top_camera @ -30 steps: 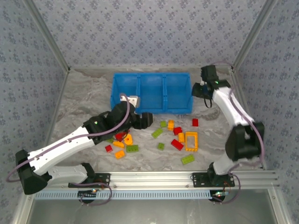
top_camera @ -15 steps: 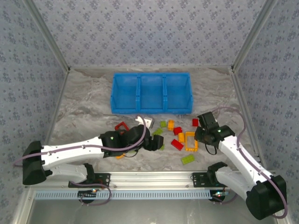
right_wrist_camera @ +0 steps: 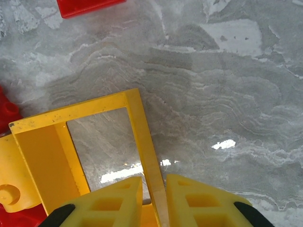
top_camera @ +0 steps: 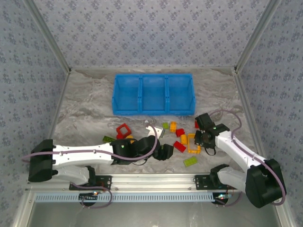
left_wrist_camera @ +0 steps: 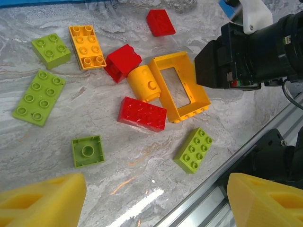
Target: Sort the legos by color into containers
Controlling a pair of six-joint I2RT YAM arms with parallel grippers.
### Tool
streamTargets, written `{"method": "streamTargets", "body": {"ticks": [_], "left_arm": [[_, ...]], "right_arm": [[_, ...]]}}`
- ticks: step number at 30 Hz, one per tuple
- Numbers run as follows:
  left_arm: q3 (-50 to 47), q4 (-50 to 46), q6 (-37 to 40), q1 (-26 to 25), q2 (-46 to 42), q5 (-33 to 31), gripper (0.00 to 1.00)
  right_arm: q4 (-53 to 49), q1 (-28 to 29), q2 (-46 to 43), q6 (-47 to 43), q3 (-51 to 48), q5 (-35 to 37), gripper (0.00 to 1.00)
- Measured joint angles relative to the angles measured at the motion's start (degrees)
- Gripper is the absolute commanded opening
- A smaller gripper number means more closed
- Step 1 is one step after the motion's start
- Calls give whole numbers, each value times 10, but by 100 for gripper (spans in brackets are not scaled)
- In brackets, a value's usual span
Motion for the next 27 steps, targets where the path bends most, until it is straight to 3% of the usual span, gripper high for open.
{"method": "streamTargets", "body": {"ticks": [4,9,15,21,27], "left_arm": [[0,8,0,0,0,-4,79],[0,8,0,0,0,-13,79],[11,-12,3,0,-5,-37,80],[96,-63,27,16,-11,-60,81],[178,-92,53,101,-19,-53,81]], "right_arm": [[14,0,16,-4,-7,0,17],[25,6,25,-14,-11,4,0],[-18,42,-3,-22,25,41,0],[-60,45,-2,-68,198,75,0],[-28,0,178,-137,425,52,0]]}}
